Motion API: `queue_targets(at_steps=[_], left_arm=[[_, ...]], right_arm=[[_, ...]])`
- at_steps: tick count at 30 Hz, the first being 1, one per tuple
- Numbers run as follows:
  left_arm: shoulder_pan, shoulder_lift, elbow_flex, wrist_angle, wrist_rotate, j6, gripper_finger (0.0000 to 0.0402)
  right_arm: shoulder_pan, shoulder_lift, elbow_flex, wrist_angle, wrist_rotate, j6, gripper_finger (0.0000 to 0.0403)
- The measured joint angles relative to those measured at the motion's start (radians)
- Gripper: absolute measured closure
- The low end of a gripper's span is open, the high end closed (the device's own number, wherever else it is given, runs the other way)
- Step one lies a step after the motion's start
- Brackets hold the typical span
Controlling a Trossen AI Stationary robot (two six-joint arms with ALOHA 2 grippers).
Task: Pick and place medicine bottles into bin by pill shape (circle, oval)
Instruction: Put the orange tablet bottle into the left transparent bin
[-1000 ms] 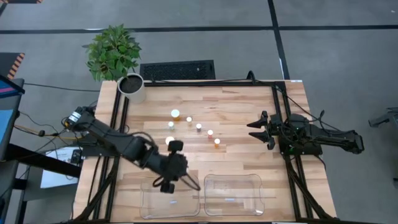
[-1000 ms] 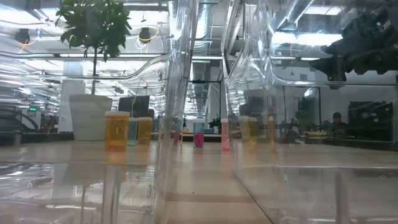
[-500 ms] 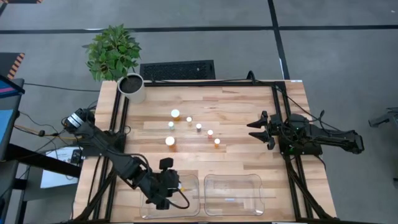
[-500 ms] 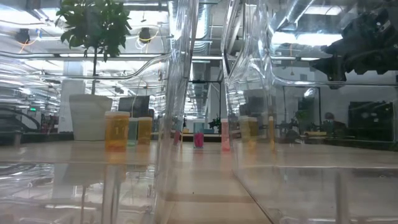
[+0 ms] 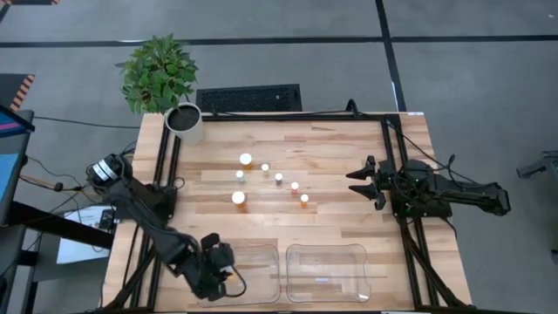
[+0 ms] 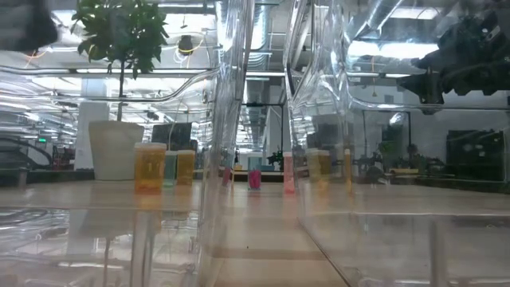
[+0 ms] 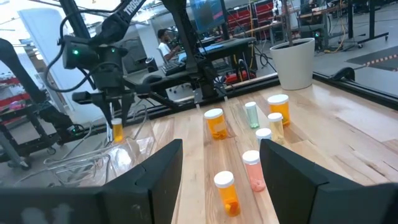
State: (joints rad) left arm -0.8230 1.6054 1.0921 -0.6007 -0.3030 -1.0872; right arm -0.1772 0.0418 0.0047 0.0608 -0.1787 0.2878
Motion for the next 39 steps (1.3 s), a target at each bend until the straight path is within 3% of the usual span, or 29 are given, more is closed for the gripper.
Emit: queue_targets(at_steps=[11, 16, 19, 27, 39], left_arm=[[-0.087, 0.014, 0.0, -0.037, -0.06, -0.109, 0.0284], [-0.076, 0.106, 0.014, -0.056, 0.001, -0.059, 0.0284], [-0.074, 0.17, 0.068, -0.095, 0.013, -0.011, 0.0284], [-0.098, 0.23, 0.279, -0.319, -0.1, -0.007, 0.0284], [-0.122, 0.232, 0.195, -0.295, -0.147, -0.123, 0.0284]], right_arm=[[0.0, 0.0, 0.0, -0.001, 0.0, 0.0, 0.0178], [0.0, 0.0, 0.0, -0.001, 0.0, 0.0, 0.0178], [0.0, 0.0, 0.0, -0.001, 0.0, 0.0, 0.0178], [0.0, 0.0, 0.0, -0.001, 0.0, 0.0, 0.0178], [0.0, 0.0, 0.0, -0.001, 0.0, 0.0, 0.0178]])
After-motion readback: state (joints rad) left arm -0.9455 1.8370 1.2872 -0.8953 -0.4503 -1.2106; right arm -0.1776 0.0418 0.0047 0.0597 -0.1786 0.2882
